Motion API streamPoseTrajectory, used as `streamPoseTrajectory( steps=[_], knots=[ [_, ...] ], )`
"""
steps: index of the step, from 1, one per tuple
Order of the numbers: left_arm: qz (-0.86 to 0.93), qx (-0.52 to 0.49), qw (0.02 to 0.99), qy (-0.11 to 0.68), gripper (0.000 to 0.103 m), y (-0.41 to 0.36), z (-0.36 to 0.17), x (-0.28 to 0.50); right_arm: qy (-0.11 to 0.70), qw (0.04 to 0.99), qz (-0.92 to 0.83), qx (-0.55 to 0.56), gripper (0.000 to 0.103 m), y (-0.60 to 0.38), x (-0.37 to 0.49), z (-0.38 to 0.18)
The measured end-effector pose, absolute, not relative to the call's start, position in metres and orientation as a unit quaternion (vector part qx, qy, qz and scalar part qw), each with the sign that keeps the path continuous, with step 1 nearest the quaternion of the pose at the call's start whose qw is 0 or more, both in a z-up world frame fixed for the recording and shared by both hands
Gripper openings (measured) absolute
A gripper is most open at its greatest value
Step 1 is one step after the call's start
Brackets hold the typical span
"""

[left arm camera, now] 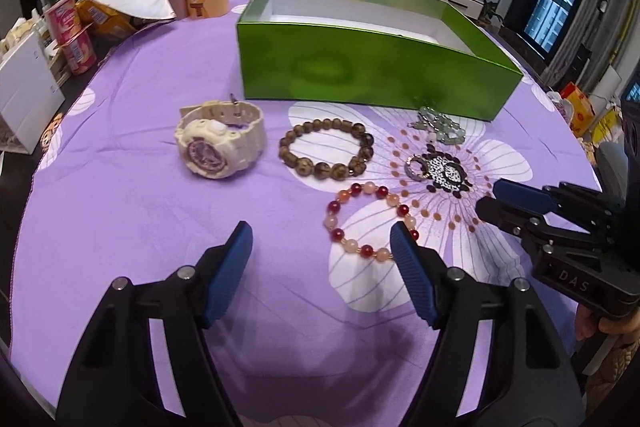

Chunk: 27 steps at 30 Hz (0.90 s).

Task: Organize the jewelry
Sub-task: 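Move both open tools back from the box toward the remaining jewelry, then grasp the red bead bracelet with left tool while right tool grasps a silver ring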

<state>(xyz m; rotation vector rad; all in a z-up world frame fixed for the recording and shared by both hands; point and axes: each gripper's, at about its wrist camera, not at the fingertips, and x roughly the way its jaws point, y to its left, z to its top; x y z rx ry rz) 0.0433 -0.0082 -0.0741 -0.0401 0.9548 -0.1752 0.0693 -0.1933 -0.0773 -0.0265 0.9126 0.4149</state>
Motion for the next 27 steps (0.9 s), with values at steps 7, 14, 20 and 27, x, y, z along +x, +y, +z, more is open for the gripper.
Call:
streamPoseTrajectory(
  steps=[7, 14, 20, 27],
  knots=[
    [-0.088, -0.010, 0.882, 0.463, 0.058, -0.012, -0.082, 0.047, 0.434, 0.878, 0.199, -0.025, 0.033, -0.188, 0.077, -0.079],
    [-0.089, 0.002, 0.882, 0.463, 0.044, -0.015, -0.088, 0.052, 0.428, 0.881, 0.198, -0.043, 0.033, -0.181, 0.085, -0.081],
    [-0.091, 0.020, 0.885, 0.456, 0.024, -0.018, -0.089, 0.055, 0.430, 0.880, 0.197, -0.050, 0.033, -0.177, 0.095, -0.085],
    [-0.102, 0.031, 0.889, 0.445, 0.010, -0.023, -0.090, 0.053, 0.417, 0.884, 0.198, -0.076, 0.032, -0.168, 0.095, -0.087]
  ],
)
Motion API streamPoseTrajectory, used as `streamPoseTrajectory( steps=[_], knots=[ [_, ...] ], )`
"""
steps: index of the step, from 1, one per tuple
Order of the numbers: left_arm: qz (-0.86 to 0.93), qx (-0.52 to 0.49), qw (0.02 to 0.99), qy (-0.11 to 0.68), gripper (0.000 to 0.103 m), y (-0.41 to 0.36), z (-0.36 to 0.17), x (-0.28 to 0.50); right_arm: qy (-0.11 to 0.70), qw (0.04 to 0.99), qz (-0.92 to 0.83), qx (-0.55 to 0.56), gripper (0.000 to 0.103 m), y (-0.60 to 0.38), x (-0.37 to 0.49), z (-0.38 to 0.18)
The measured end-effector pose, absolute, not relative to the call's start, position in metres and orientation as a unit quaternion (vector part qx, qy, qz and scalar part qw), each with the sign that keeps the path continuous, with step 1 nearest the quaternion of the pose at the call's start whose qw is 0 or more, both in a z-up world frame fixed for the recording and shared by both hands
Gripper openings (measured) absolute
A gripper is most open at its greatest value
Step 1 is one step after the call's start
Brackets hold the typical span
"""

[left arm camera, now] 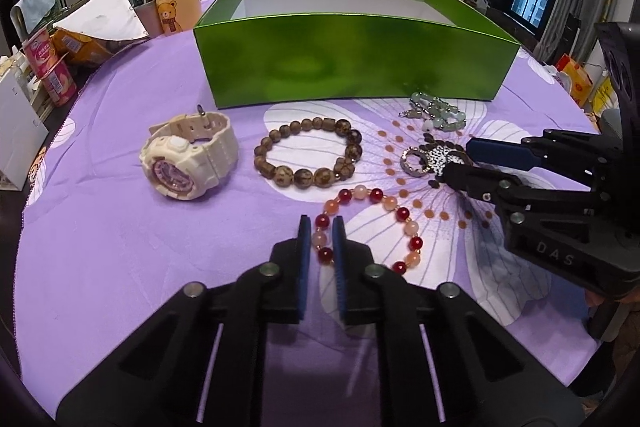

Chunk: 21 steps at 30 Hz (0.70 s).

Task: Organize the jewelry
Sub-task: 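Grasp the red bead bracelet with left tool while right tool grasps a silver ring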

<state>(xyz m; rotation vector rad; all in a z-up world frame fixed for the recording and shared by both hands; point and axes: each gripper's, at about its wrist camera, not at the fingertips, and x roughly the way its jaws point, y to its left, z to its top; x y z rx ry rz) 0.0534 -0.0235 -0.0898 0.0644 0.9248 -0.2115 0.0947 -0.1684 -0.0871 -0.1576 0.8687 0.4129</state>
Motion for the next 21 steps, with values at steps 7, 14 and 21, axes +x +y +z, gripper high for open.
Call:
streamPoseTrajectory(
  steps=[7, 14, 21],
  knots=[
    [-0.105, 0.017, 0.889, 0.444, 0.009, -0.021, -0.090, 0.053, 0.412, 0.885, 0.207, -0.067, 0.018, -0.169, 0.094, -0.087],
    [-0.110, -0.007, 0.888, 0.446, 0.007, -0.014, -0.086, 0.053, 0.405, 0.889, 0.209, -0.045, 0.018, -0.177, 0.086, -0.081],
    [-0.113, -0.014, 0.894, 0.432, 0.007, -0.012, -0.073, 0.051, 0.401, 0.892, 0.205, -0.031, 0.018, -0.187, 0.079, -0.073]
  ],
)
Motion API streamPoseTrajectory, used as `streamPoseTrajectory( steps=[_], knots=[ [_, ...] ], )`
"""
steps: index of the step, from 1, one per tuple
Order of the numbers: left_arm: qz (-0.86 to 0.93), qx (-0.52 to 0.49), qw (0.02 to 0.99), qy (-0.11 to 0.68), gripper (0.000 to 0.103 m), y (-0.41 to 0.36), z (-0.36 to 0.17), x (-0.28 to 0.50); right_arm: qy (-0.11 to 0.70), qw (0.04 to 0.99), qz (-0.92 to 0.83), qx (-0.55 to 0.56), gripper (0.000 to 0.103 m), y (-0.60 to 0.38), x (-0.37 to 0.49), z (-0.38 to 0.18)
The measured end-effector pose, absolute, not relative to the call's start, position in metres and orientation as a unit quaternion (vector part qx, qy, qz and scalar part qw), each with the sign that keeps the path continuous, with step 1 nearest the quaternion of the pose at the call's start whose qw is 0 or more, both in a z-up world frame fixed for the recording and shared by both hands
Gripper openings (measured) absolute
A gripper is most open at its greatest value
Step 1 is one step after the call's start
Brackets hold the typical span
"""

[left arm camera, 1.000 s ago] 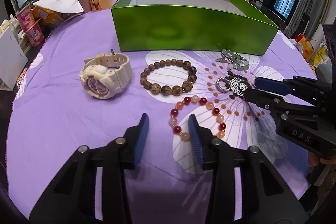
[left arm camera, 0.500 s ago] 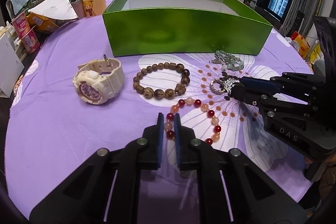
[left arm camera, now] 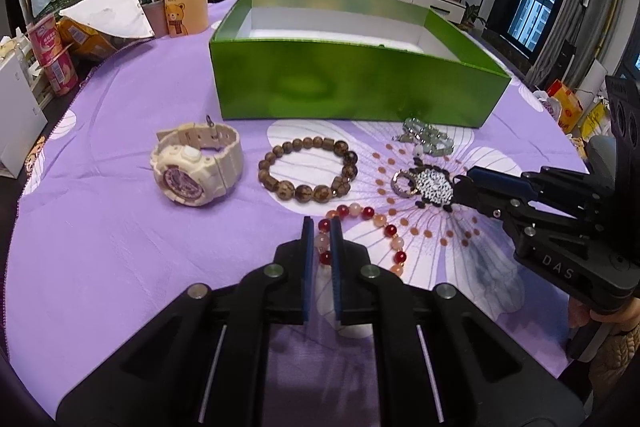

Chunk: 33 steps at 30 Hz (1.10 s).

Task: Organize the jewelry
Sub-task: 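Grasp the red bead bracelet with left tool while right tool grasps a silver ring, then carry red bracelet with left tool into box while right tool carries ring, release both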

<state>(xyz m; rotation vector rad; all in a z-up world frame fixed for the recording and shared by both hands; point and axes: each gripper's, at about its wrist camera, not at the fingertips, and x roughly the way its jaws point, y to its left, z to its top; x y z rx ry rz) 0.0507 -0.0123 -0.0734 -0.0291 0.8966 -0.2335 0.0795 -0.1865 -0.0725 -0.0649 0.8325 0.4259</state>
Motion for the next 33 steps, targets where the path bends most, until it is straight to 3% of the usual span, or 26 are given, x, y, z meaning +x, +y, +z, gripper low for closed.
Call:
streamPoseTrajectory(
  steps=[33],
  knots=[
    [-0.137, -0.012, 0.929, 0.344, 0.007, -0.010, 0.035, 0.093, 0.323, 0.927, 0.190, 0.003, 0.018, -0.223, 0.092, -0.002]
  ],
)
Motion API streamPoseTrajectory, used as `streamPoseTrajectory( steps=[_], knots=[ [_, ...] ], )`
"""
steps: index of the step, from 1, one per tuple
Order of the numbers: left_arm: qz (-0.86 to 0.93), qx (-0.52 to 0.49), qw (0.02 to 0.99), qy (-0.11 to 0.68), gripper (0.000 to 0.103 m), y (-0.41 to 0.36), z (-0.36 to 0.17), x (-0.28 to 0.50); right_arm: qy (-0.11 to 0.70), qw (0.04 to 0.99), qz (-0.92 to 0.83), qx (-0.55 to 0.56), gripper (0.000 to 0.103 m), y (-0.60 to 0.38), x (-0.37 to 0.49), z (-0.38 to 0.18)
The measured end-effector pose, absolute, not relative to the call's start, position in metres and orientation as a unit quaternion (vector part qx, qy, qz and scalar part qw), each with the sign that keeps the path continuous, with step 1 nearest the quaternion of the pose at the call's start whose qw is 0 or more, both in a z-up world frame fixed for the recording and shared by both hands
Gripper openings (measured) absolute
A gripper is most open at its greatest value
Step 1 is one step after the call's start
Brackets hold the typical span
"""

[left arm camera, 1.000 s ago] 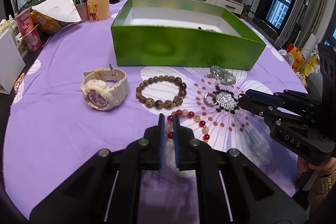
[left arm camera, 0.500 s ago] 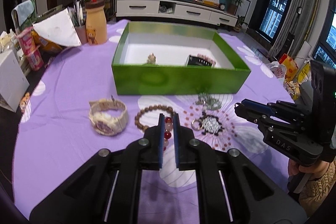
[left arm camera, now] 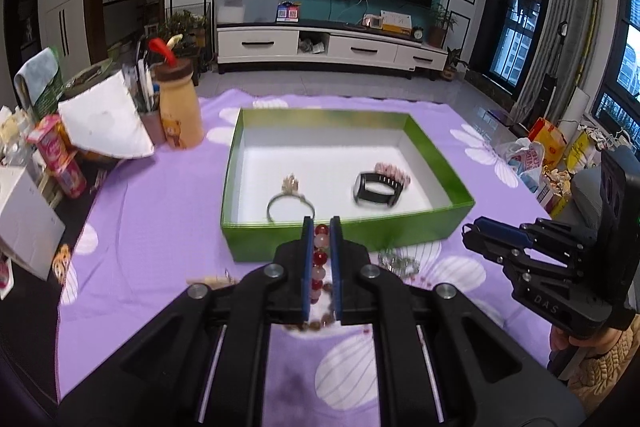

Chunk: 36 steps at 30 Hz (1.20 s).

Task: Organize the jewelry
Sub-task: 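Carry red bracelet with left tool into box while right tool carries ring, release both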

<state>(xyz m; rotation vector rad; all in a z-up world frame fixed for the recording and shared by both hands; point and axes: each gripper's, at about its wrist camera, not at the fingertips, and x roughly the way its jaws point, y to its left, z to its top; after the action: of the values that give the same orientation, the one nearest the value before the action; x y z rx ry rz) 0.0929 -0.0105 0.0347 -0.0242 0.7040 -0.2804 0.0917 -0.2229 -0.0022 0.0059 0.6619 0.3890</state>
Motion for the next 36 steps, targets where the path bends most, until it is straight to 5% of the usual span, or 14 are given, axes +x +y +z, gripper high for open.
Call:
streamPoseTrajectory(
  steps=[19, 36],
  knots=[
    [-0.141, -0.012, 0.919, 0.367, 0.007, -0.041, 0.046, 0.190, 0.296, 0.937, 0.187, 0.018, 0.018, -0.233, 0.150, 0.032],
    [-0.126, -0.038, 0.895, 0.425, 0.007, -0.057, 0.005, 0.279, 0.369, 0.907, 0.188, 0.073, 0.018, -0.220, 0.249, 0.001]
  ],
)
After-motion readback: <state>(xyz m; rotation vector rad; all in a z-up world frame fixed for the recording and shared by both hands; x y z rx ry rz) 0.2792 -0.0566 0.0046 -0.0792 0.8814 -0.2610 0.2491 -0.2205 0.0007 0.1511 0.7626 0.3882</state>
